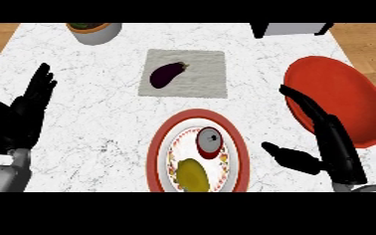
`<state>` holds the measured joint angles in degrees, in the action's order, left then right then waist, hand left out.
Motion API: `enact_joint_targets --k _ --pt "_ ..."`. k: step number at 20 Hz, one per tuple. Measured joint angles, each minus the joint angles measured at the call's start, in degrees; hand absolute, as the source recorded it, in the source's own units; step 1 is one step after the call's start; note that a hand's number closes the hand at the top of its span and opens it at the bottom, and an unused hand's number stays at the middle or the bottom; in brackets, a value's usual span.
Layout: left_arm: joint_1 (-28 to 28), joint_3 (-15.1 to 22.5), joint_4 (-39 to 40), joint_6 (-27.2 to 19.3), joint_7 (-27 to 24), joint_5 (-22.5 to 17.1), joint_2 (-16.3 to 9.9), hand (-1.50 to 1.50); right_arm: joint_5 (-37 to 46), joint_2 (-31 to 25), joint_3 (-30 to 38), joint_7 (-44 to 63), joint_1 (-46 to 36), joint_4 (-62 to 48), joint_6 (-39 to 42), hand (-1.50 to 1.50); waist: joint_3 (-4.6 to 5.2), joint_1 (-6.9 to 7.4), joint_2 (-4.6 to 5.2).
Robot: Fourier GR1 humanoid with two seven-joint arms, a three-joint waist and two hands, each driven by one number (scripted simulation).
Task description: Pick the can from the plate and place it in the bowl
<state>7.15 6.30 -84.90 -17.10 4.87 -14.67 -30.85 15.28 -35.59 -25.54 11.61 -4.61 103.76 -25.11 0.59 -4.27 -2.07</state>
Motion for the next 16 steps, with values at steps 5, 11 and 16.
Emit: enact_joint_targets --k 5,11,16 --pt "-0.90 -1.42 -0.77 0.24 -0.81 -0.50 -0.11 0.00 13.69 -2.60 -5.10 12.91 8.79 14.89 -3.03 -1.50 -0.18 0.58 0.63" --pt "0.07 -0.65 -2.81 0.33 0.18 0.31 1.27 0.00 24.30 -2.66 -5.87 32.87 6.86 28.61 6.04 -1.50 -0.33 2.92 1.50" --pt "0.96 -0.18 -2.32 0.86 -0.42 1.53 2.48 0.00 24.07 0.93 -6.12 45.30 -5.54 28.49 18.18 -1.50 -0.37 4.32 1.89"
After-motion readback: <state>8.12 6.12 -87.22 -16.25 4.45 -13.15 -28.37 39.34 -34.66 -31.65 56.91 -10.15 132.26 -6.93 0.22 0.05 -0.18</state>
